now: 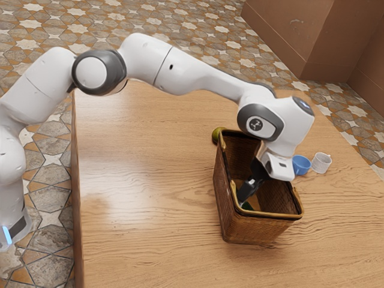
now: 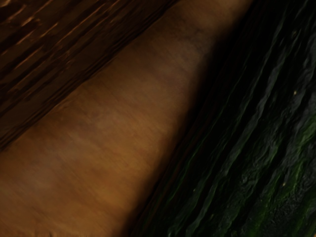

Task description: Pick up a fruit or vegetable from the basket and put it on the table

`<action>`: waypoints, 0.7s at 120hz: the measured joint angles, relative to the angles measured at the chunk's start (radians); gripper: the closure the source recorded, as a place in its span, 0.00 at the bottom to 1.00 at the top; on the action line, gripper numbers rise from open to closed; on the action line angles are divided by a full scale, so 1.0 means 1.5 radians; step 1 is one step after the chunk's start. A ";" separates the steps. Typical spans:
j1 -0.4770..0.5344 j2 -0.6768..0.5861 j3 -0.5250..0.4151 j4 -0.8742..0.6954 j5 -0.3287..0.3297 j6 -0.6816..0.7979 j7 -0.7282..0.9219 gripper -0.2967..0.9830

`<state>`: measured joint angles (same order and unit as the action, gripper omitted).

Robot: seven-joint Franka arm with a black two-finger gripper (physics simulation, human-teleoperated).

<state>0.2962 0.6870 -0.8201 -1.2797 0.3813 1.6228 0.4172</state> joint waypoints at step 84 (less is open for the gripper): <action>-0.009 0.001 0.001 -0.006 0.029 0.001 -0.017 0.51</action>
<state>0.2824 0.6891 -0.8193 -1.2883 0.4249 1.6242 0.3924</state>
